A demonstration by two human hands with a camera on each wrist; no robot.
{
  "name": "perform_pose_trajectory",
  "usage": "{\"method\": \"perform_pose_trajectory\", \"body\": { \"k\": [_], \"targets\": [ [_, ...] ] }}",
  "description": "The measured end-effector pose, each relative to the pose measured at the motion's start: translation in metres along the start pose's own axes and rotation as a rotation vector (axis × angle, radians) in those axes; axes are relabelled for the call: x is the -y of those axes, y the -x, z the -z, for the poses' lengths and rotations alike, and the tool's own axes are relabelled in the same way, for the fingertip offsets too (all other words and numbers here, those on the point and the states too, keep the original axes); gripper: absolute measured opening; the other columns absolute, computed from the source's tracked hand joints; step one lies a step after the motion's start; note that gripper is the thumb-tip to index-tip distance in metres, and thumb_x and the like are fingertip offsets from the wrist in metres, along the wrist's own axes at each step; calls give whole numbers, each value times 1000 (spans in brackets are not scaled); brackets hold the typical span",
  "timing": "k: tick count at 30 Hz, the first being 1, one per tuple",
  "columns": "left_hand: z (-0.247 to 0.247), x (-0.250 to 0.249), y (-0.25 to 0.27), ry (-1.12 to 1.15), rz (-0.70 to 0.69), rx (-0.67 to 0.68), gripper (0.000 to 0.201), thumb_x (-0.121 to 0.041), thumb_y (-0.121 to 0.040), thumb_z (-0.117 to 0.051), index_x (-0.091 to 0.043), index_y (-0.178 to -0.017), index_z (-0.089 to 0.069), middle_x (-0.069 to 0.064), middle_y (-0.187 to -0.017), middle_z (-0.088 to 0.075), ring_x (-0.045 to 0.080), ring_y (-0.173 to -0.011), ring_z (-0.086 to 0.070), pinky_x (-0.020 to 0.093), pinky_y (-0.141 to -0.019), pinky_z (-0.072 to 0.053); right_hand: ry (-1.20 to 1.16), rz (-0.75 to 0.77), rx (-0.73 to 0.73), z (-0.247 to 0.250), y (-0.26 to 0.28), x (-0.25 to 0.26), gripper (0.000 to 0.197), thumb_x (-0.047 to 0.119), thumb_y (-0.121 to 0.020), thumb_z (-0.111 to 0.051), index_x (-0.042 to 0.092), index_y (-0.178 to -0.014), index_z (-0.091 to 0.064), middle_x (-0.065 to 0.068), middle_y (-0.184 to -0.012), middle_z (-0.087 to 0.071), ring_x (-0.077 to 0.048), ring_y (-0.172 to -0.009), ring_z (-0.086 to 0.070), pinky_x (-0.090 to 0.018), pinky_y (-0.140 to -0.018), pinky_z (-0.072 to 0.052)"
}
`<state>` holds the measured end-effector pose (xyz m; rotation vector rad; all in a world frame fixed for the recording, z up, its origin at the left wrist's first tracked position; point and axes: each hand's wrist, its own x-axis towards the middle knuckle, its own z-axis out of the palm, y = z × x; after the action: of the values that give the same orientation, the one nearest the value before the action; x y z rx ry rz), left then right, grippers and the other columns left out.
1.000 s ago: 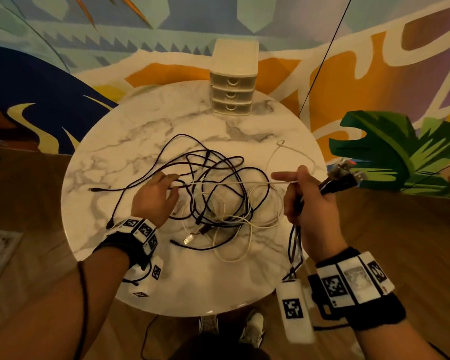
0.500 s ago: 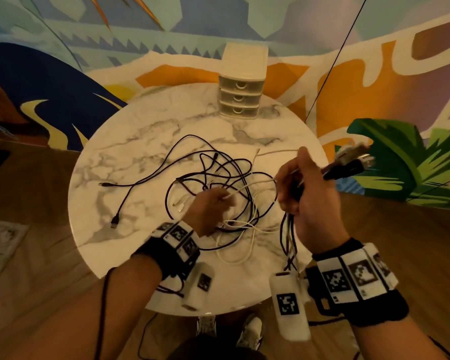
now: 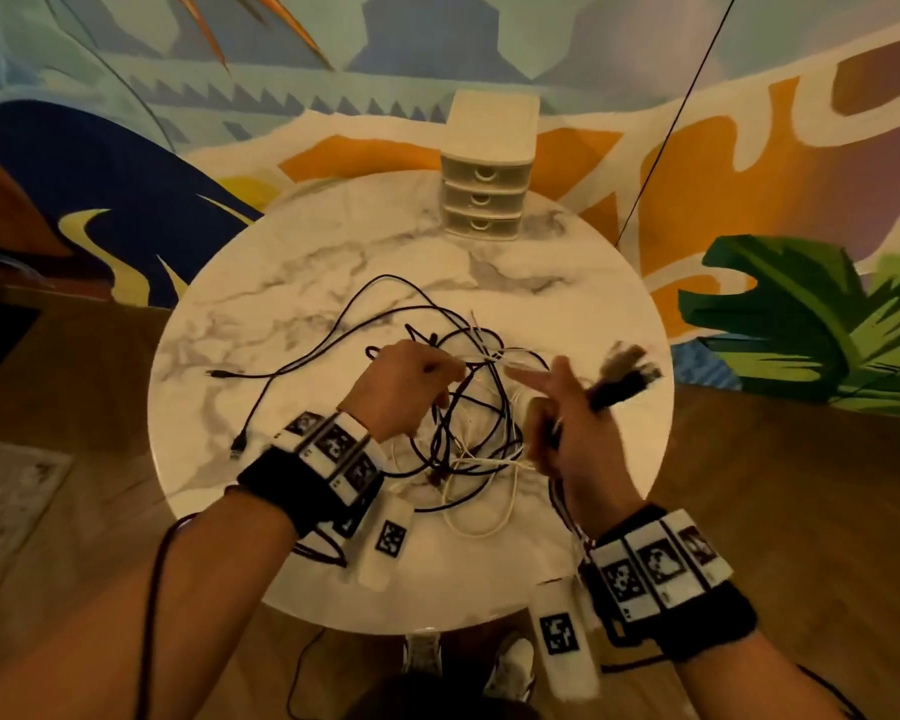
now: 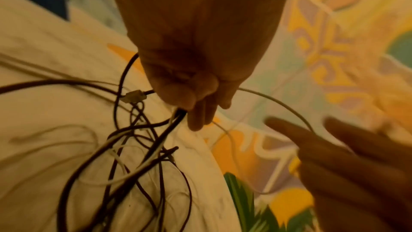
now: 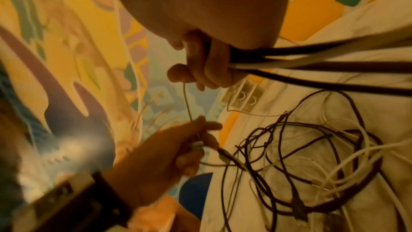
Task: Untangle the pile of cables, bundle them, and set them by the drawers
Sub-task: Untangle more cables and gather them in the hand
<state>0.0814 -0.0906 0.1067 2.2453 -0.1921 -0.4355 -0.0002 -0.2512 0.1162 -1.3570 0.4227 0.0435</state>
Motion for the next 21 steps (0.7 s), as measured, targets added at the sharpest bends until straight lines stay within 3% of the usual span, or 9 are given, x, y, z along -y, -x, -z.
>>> {"method": "perform_pose_trajectory", "body": {
  "k": [3, 6, 9, 11, 16, 19, 21],
  "targets": [
    [-13, -15, 11, -270, -213, -8, 28, -28, -96, -47, -12, -91, -69, 7, -73, -66, 14, -56, -54, 33, -58, -44, 170, -4, 50, -17, -8, -6, 40, 40, -97, -44, 9, -86, -68, 3, -42, -43, -8, -37, -38, -19, -40, -31],
    [-26, -6, 16, -245, -250, -96, 22, -24, -95, -50, -14, -97, -70, 4, -84, -67, 17, -74, -59, 33, -68, -46, 272, 24, 85, -21, -15, -2, 47, 36, -97, -45, -3, -82, -65, 4, -39, -45, -8, -37, -41, -19, -42, -37],
    [-31, 10, 15, -204, -212, -394, 14, -20, -88, -61, -17, -96, -71, -4, -108, -60, 10, -79, -58, 29, -67, -49, 354, 69, 92, -22, -12, 2, 56, 36, -99, -40, 7, -53, -53, 2, -39, -46, -7, -37, -42, -15, -45, -39],
    [-33, 15, 10, -230, -140, -492, 9, -20, -85, -63, -18, -91, -69, -8, -111, -55, 12, -76, -57, 28, -61, -47, 365, 83, 93, -26, -11, 4, 56, 35, -100, -40, 8, -51, -50, 1, -40, -46, -6, -37, -42, -15, -47, -40],
    [-55, 43, -1, -265, -73, -409, 7, -15, -85, -60, -11, -86, -66, 0, -99, -55, 16, -75, -54, 28, -58, -41, 260, 210, 81, -35, -20, 30, 42, 31, -100, -40, 6, -84, -70, -12, -48, -52, -8, -39, -42, -20, -49, -37],
    [-67, 85, 15, -421, -90, -302, 12, -10, -84, -61, -10, -93, -68, 4, -101, -57, 25, -83, -58, 34, -64, -49, 114, 330, 17, -27, -29, 63, 44, 28, -102, -36, 6, -86, -70, -3, -44, -49, -5, -35, -38, -16, -42, -28],
    [-61, 110, 22, -456, -11, -234, 20, -11, -87, -58, -12, -105, -67, 5, -109, -58, 30, -89, -60, 39, -69, -52, 12, 355, -10, -18, -37, 78, 46, 27, -103, -35, 5, -83, -70, -4, -43, -48, -9, -34, -32, -18, -38, -24]
  ]
}}
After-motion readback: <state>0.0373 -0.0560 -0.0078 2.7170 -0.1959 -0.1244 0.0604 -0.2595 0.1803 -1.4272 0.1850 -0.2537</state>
